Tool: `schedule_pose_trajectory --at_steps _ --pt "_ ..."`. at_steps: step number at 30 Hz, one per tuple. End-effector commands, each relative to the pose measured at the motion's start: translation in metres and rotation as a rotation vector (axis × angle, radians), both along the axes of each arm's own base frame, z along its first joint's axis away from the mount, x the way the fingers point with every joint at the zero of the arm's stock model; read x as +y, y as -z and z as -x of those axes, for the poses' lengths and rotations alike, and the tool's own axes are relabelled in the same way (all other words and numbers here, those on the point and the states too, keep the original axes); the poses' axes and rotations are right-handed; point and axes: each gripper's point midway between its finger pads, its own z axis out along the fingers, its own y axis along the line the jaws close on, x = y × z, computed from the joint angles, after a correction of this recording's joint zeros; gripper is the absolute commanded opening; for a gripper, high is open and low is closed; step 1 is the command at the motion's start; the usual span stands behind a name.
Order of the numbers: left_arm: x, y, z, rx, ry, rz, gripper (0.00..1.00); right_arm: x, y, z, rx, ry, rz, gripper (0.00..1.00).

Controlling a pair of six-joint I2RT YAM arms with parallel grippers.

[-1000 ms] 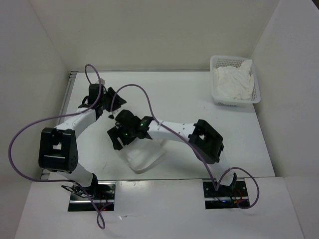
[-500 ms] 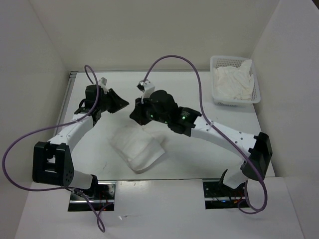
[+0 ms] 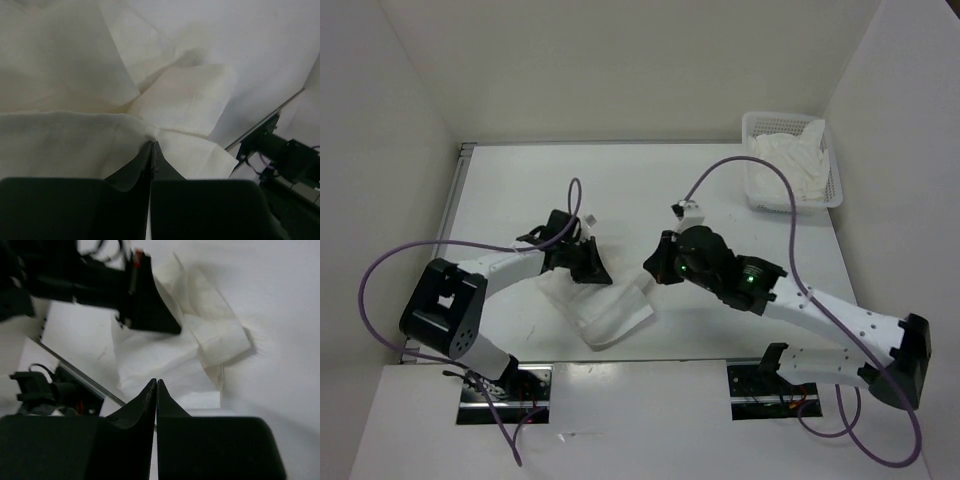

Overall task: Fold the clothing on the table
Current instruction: Fold the skirt

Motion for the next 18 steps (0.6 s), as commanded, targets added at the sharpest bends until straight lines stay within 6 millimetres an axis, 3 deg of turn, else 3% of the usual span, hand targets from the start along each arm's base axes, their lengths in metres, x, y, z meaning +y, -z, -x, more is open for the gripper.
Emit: schedule_pose_trajectory --at_steps 1,4,8,12,13,18 --pt "-0.014 0.021 0.023 0.069 0.077 -0.035 0.00 -0.033 -0.017 -0.010 -0.033 0.143 -0.051 0.04" --pt "-0.022 0.049 0.036 0.120 0.106 -0.105 0.00 -0.051 -0.023 -0.012 -0.044 0.177 -0.080 0.07" --pt "-0.020 0.088 0.034 0.191 0.091 -0.152 0.00 -0.061 -0.027 -0.009 -0.050 0.183 -0.102 0.08" --pt "-0.026 0.095 0.004 0.152 0.051 -0.189 0.00 -0.062 -0.030 -0.004 -0.047 0.166 -0.115 0.08" --pt "-0.024 0.090 -0.012 0.134 0.026 -0.178 0.00 -0.063 -0.034 -0.003 -0.050 0.170 -0.132 0.08" --pt "-0.037 0.075 -0.055 0.072 -0.045 -0.144 0.00 -0.073 -0.044 0.003 -0.075 0.179 -0.160 0.10"
